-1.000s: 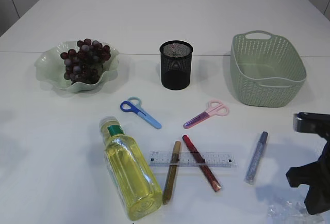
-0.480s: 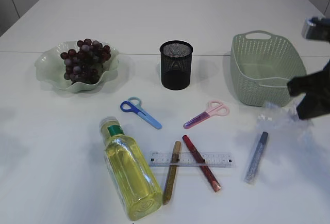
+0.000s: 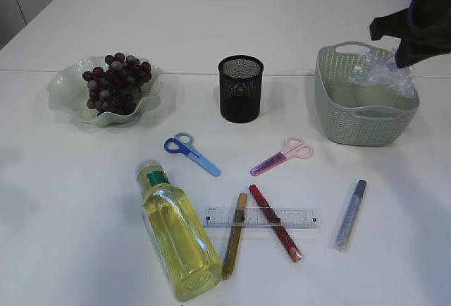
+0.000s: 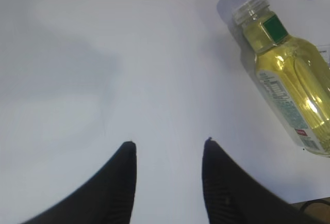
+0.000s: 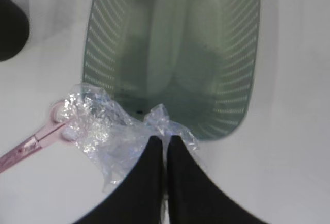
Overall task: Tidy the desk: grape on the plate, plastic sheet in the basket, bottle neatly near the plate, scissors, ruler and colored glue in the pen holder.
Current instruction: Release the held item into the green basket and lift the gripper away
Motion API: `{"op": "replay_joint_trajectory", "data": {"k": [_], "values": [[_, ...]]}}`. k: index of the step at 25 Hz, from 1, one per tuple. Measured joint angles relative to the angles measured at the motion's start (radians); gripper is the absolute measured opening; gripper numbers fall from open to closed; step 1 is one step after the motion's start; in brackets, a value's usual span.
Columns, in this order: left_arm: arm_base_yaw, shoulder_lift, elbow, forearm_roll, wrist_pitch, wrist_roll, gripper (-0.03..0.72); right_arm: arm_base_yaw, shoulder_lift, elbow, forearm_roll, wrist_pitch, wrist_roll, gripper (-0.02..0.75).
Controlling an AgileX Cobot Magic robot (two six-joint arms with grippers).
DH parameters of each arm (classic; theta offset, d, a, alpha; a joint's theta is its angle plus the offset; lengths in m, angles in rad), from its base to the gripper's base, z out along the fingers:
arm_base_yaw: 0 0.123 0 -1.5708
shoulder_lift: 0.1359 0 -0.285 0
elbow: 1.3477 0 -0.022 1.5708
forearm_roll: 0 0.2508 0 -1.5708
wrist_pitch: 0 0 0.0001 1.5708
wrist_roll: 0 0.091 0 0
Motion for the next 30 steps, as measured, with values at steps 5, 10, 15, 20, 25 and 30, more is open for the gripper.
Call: {"op": "replay_joint_trajectory", "data": {"k": [5, 10, 15, 20, 25, 30], "values": [[0.000, 0.000, 0.000, 0.000, 0.002, 0.000, 0.309, 0.000, 0.169, -0.168, -0.044, -0.011, 0.049, 0.015], [0.000, 0.000, 0.000, 0.000, 0.012, 0.000, 0.309, 0.000, 0.297, -0.297, -0.137, -0.011, 0.185, 0.090], [0.000, 0.000, 0.000, 0.000, 0.016, 0.000, 0.309, -0.001, 0.350, -0.345, -0.152, -0.002, 0.215, 0.410], [0.000, 0.000, 0.000, -0.008, 0.018, 0.006, 0.309, -0.001, 0.356, -0.347, -0.157, 0.016, 0.216, 0.528], [0.000, 0.000, 0.000, -0.011, 0.027, 0.020, 0.309, -0.001, 0.345, -0.347, -0.122, 0.147, 0.167, 0.536], [0.000, 0.000, 0.000, -0.007, -0.028, 0.020, 0.309, 0.009, 0.295, -0.347, -0.062, 0.258, 0.073, 0.536]]}}
